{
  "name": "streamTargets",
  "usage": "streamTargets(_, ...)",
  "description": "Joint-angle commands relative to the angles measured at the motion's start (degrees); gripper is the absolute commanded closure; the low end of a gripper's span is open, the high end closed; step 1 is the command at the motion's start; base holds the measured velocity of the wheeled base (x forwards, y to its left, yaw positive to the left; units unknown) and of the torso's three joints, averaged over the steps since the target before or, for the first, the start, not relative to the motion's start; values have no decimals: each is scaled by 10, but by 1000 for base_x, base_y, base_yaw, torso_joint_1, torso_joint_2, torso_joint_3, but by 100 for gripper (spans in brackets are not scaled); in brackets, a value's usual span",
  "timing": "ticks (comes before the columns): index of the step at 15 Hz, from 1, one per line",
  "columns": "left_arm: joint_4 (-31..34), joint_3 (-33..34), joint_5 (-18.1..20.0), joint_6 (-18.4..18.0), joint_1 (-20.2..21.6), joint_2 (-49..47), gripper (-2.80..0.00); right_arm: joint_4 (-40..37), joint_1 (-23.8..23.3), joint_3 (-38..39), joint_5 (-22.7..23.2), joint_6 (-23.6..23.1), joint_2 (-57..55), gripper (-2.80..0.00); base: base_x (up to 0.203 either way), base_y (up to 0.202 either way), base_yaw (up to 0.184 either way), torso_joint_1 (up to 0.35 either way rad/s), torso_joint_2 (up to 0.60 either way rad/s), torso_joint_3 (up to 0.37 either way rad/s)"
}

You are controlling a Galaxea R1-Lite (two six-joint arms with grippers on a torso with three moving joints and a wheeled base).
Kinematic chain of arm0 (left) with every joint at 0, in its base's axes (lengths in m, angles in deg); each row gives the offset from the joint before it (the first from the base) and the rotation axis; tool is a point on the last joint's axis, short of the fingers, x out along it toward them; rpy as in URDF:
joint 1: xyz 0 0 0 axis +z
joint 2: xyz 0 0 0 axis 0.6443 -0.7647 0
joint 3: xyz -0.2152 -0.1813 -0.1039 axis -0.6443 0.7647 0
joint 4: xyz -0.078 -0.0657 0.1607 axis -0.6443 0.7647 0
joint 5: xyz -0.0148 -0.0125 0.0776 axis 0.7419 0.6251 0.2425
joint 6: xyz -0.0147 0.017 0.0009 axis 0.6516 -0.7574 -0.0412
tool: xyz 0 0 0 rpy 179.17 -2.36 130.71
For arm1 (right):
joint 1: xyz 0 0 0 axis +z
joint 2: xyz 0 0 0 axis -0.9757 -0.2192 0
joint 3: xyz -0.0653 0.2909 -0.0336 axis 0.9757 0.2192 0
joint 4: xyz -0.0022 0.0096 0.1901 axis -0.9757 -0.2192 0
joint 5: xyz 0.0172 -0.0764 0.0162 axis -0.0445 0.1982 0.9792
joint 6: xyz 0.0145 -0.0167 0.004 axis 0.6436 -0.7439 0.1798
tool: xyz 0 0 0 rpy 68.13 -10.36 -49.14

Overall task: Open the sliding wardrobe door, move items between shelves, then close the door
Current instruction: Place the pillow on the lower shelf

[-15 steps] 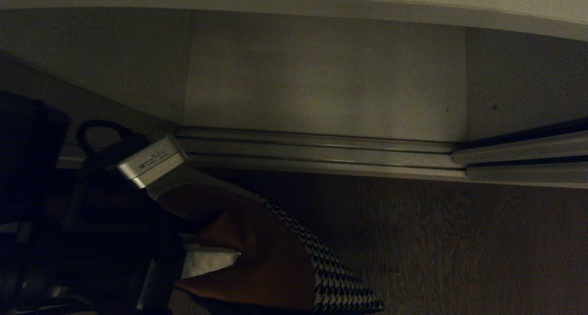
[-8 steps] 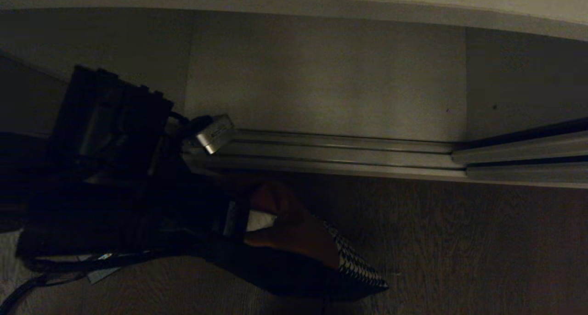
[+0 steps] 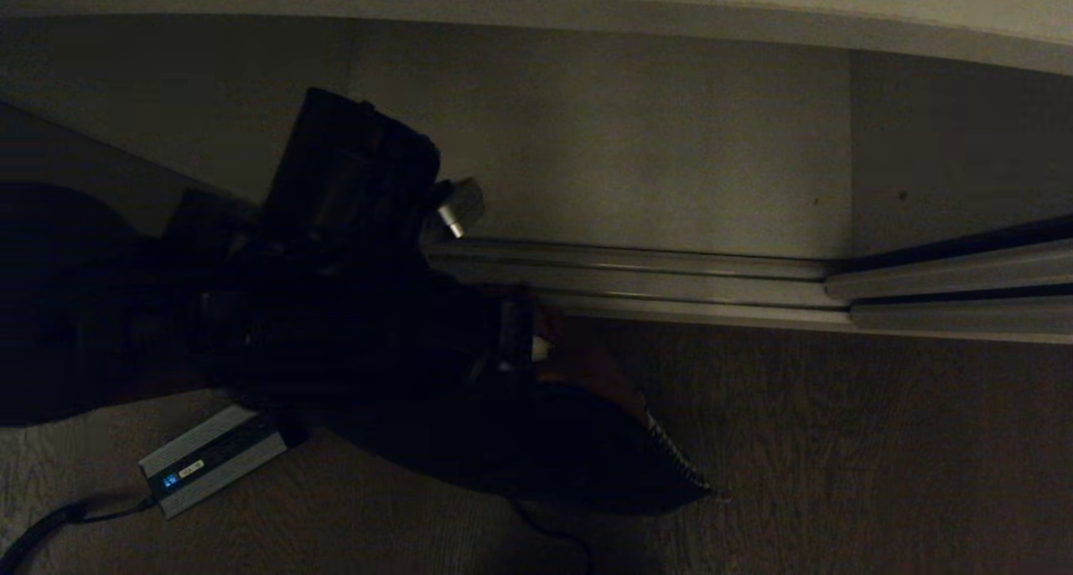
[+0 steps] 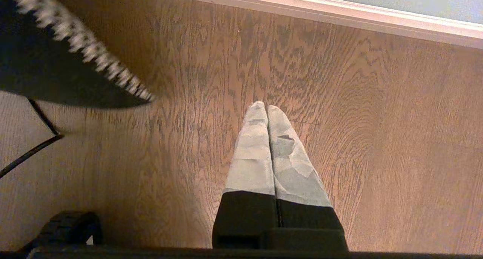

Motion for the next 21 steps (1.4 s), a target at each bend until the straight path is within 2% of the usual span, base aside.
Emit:
streamTargets(1, 1, -55, -18, 14, 0, -52, 0, 0, 0, 2, 0, 0, 1, 0, 0, 0, 0, 0, 0, 0)
streamTargets(5, 5, -148, -52, 25, 1, -101, 0, 0, 0, 2, 0, 0, 0, 0, 0, 0, 0, 0, 0, 0)
streamTargets(7, 6, -173, -56, 25, 2, -126, 0, 0, 0, 2, 0, 0, 0, 0, 0, 0, 0, 0, 0, 0)
streamTargets(11, 2, -228, -100, 26, 6, -171, 0, 0, 0, 2, 0, 0, 0, 0, 0, 0, 0, 0, 0, 0)
streamTargets(14, -7, -282, -114, 26, 24, -200, 0, 0, 0, 2, 0, 0, 1, 0, 0, 0, 0, 0, 0, 0)
streamTargets(18, -46, -359, -115, 24, 74, -234, 0, 0, 0, 2, 0, 0, 0, 0, 0, 0, 0, 0, 0, 0)
streamTargets(20, -105, -369, -124, 12, 87, -240, 0, 0, 0, 2, 0, -1, 0, 0, 0, 0, 0, 0, 0, 0)
streamTargets(21, -143, -369, -137, -8, 90, -241, 0, 0, 0, 2, 0, 0, 0, 0, 0, 0, 0, 0, 0, 0)
